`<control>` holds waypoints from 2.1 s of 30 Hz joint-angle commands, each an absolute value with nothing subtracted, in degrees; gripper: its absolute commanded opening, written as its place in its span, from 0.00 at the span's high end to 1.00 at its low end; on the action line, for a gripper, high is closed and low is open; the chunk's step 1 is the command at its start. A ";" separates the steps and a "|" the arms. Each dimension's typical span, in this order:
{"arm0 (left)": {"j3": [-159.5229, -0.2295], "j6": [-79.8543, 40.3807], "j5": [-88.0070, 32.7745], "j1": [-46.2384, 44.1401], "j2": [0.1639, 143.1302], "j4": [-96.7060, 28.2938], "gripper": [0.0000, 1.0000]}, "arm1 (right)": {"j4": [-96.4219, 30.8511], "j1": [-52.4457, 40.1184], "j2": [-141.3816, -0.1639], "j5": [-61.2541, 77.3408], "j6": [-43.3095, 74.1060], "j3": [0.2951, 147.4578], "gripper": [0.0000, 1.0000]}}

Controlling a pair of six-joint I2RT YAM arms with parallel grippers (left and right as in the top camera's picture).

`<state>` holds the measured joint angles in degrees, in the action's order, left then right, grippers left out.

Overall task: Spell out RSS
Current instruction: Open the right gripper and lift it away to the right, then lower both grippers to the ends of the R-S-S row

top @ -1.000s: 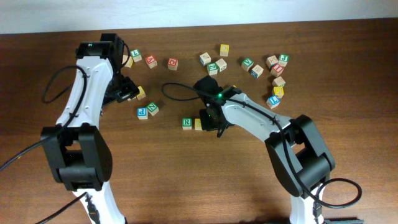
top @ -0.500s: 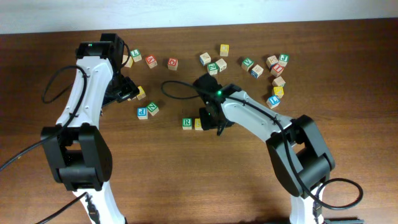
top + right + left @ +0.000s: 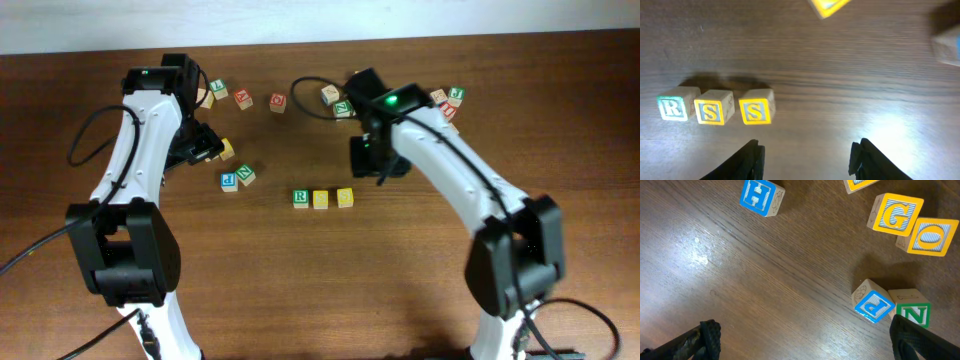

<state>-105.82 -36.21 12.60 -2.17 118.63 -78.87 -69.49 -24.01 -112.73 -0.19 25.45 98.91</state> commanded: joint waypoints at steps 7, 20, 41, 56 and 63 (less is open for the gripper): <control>-105.62 -36.40 12.84 -2.07 119.26 -78.91 0.01 | -81.62 -23.16 -91.29 -4.25 25.02 100.51 0.41; -105.62 -36.38 7.46 -2.07 119.26 -75.83 0.01 | -90.78 -23.16 -80.58 -5.02 24.45 100.51 0.31; -91.59 -24.75 -0.19 -15.55 119.26 -70.04 1.00 | -73.97 -23.16 -84.82 -5.30 24.49 87.33 0.82; -89.47 -21.96 -0.49 -16.14 119.37 -59.05 1.00 | -55.37 -22.09 -105.14 -3.77 21.87 82.67 0.96; -83.07 -19.55 -8.23 -16.14 119.37 -53.21 1.00 | -51.77 -20.47 -111.98 7.18 20.93 82.65 0.96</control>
